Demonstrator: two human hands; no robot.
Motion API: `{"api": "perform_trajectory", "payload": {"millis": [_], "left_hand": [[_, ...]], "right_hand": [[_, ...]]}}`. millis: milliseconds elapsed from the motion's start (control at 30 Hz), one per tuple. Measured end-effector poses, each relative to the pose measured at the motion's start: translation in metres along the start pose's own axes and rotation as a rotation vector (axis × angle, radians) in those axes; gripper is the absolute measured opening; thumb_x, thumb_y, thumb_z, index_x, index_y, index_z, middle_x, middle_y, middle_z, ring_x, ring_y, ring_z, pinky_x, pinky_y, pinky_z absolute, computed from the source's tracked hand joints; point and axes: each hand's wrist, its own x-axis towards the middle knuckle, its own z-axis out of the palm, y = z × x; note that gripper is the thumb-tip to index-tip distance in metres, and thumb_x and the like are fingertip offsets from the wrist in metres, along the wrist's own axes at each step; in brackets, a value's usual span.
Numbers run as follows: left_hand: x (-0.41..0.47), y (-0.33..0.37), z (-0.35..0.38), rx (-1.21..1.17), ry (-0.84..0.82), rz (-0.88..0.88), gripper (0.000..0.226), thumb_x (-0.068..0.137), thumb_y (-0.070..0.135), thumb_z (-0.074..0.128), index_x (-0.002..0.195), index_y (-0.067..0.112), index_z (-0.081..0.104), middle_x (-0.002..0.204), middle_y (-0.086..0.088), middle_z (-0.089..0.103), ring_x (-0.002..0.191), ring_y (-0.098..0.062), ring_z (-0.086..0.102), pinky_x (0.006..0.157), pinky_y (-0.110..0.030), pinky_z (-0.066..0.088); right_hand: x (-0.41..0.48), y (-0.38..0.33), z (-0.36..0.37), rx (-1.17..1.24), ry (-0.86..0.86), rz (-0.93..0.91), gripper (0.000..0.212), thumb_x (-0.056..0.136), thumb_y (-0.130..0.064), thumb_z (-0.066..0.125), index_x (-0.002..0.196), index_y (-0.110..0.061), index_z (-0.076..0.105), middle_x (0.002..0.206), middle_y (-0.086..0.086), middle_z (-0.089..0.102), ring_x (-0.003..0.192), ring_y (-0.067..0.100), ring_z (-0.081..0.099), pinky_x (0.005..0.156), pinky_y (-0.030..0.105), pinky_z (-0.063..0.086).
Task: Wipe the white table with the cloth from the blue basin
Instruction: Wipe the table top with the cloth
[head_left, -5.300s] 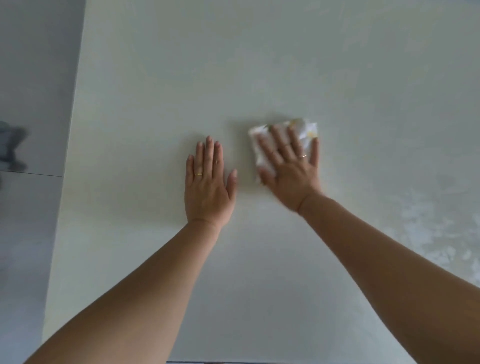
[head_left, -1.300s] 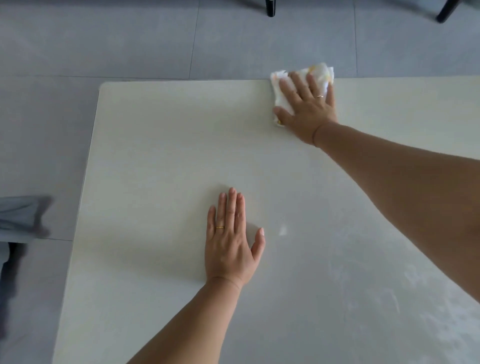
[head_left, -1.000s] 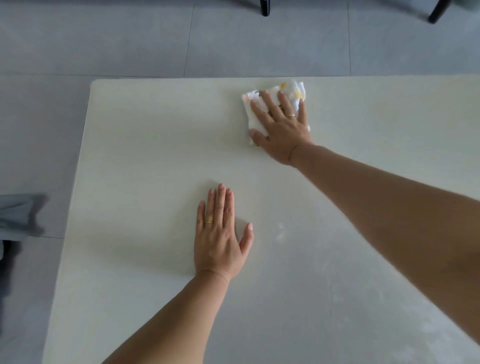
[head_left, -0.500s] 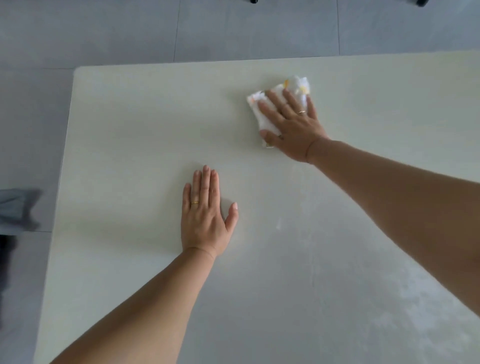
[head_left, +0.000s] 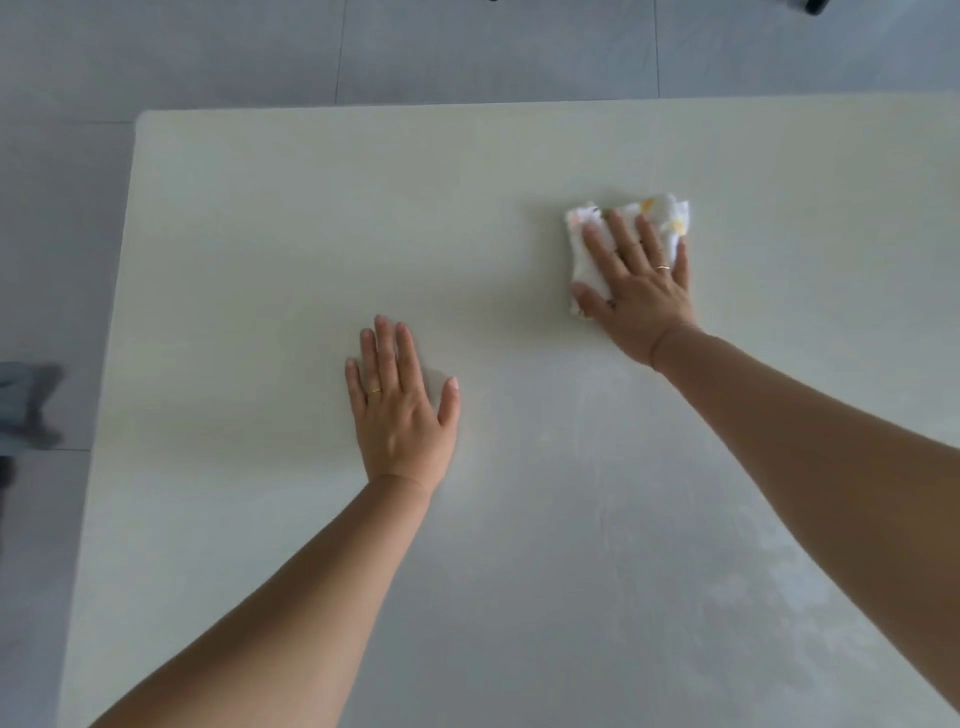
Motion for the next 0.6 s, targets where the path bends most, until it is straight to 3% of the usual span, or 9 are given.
{"api": "perform_trajectory", "payload": {"millis": [67, 133, 267, 333, 433, 500, 533, 600], "left_hand": [[-0.019, 0.014, 0.002, -0.021, 0.012, 0.019, 0.072, 0.09, 0.045, 0.035, 0.147, 0.002, 0.029, 0.157, -0.017, 0.021, 0.145, -0.033, 0.019, 0.118, -0.044, 0.006], [-0.045, 0.03, 0.01, -0.048, -0.001, 0.117, 0.07, 0.091, 0.045, 0.036, 0.147, 0.003, 0.03, 0.156, -0.016, 0.024, 0.144, -0.032, 0.022, 0.118, -0.044, 0.009], [-0.073, 0.039, 0.024, -0.043, -0.027, 0.204, 0.069, 0.093, 0.047, 0.035, 0.148, 0.006, 0.028, 0.157, -0.013, 0.023, 0.145, -0.028, 0.02, 0.118, -0.044, 0.013], [-0.073, 0.037, 0.027, -0.028, -0.023, 0.201, 0.07, 0.093, 0.047, 0.035, 0.149, 0.006, 0.027, 0.157, -0.013, 0.022, 0.146, -0.028, 0.018, 0.119, -0.045, 0.013], [-0.073, 0.038, 0.027, -0.041, -0.03, 0.205, 0.07, 0.092, 0.046, 0.036, 0.148, 0.006, 0.028, 0.157, -0.013, 0.024, 0.146, -0.029, 0.019, 0.118, -0.045, 0.013], [-0.073, 0.039, 0.028, -0.035, -0.022, 0.195, 0.07, 0.092, 0.046, 0.036, 0.148, 0.006, 0.029, 0.157, -0.013, 0.024, 0.146, -0.028, 0.019, 0.119, -0.045, 0.013], [-0.073, 0.039, 0.028, -0.025, -0.022, 0.192, 0.07, 0.092, 0.046, 0.036, 0.148, 0.006, 0.029, 0.157, -0.013, 0.024, 0.146, -0.028, 0.019, 0.119, -0.044, 0.012], [-0.073, 0.038, 0.026, -0.008, -0.03, 0.193, 0.07, 0.093, 0.047, 0.034, 0.149, 0.006, 0.027, 0.158, -0.013, 0.022, 0.146, -0.027, 0.017, 0.119, -0.044, 0.012]], "right_hand": [[-0.006, -0.014, 0.003, 0.05, 0.033, 0.165, 0.065, 0.093, -0.057, 0.029, 0.149, -0.038, 0.002, 0.16, -0.008, -0.003, 0.147, 0.02, -0.008, 0.114, 0.048, -0.01], [-0.025, -0.039, 0.012, 0.071, 0.054, 0.185, 0.066, 0.093, -0.055, 0.03, 0.15, -0.037, 0.003, 0.16, -0.006, -0.003, 0.146, 0.022, -0.009, 0.113, 0.05, -0.012], [-0.07, -0.038, 0.019, -0.053, -0.043, -0.171, 0.067, 0.089, -0.062, 0.019, 0.149, -0.039, 0.001, 0.16, -0.007, -0.002, 0.147, 0.021, -0.007, 0.115, 0.047, -0.01], [-0.066, -0.011, 0.015, -0.112, -0.04, -0.231, 0.069, 0.087, -0.064, 0.016, 0.149, -0.039, 0.001, 0.16, -0.008, 0.0, 0.147, 0.02, -0.004, 0.115, 0.047, -0.006], [-0.059, 0.008, 0.012, -0.016, 0.02, 0.019, 0.065, 0.093, -0.059, 0.028, 0.149, -0.038, 0.004, 0.16, -0.008, 0.001, 0.147, 0.02, -0.004, 0.116, 0.048, -0.005], [-0.068, -0.017, 0.019, 0.047, 0.063, 0.187, 0.065, 0.093, -0.054, 0.034, 0.15, -0.037, 0.006, 0.16, -0.005, 0.001, 0.147, 0.023, -0.004, 0.115, 0.05, -0.006], [-0.078, -0.034, 0.024, 0.065, 0.06, 0.198, 0.066, 0.093, -0.053, 0.035, 0.15, -0.036, 0.007, 0.16, -0.004, 0.001, 0.147, 0.024, -0.005, 0.114, 0.051, -0.007], [-0.101, -0.06, 0.034, 0.034, 0.012, 0.035, 0.067, 0.091, -0.056, 0.03, 0.15, -0.036, 0.006, 0.16, -0.004, 0.001, 0.147, 0.025, -0.005, 0.113, 0.052, -0.009]]}}
